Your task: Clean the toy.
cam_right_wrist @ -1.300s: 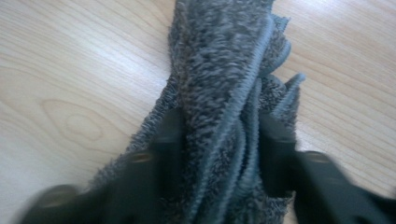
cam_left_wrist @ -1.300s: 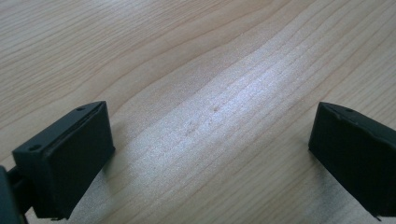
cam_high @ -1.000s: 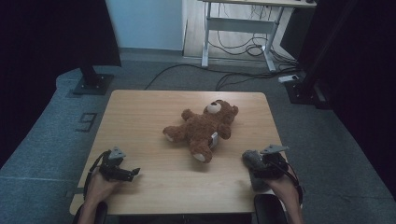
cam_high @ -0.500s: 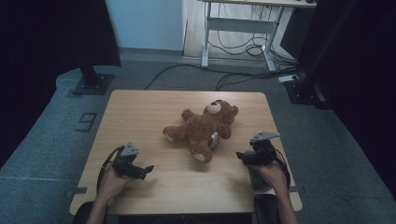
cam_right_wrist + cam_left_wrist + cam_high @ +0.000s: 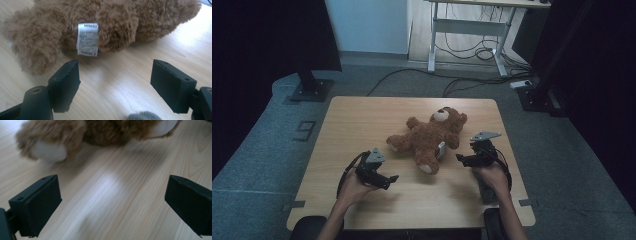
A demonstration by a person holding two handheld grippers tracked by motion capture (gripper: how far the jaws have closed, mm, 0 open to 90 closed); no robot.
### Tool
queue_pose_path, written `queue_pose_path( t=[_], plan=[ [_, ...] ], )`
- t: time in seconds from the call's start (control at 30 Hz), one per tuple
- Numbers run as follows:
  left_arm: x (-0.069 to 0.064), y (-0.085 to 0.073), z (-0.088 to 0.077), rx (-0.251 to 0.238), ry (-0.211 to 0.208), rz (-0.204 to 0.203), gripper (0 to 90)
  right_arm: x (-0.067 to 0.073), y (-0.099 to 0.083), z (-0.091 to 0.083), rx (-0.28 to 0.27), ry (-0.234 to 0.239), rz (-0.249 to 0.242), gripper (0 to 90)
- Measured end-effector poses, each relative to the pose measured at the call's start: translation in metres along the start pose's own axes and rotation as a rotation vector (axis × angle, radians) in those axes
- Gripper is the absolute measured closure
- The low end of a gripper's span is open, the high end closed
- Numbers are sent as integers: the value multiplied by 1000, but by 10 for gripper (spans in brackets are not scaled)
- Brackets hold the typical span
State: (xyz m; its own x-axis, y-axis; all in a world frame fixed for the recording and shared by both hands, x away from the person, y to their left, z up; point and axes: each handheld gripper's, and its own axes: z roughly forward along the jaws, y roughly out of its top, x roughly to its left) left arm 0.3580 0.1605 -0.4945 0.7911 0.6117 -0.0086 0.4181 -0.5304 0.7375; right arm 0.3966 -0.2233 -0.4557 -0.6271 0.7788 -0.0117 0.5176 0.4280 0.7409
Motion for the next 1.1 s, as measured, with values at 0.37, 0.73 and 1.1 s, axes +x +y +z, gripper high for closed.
queue_pose_path(
  t=[0.37, 0.73, 1.1],
  plan=[
    [-14, 41, 33, 3, -72, 32, 22, 2, 21, 18, -7, 9, -19, 239],
    [-26, 63, 56, -5, -123, 22, 89, 0, 34, 34, 2, 16, -19, 449],
    [-27, 68, 67, 4, -103, -23, 314, 1, 34, 36, 29, 37, -5, 658]
  ],
)
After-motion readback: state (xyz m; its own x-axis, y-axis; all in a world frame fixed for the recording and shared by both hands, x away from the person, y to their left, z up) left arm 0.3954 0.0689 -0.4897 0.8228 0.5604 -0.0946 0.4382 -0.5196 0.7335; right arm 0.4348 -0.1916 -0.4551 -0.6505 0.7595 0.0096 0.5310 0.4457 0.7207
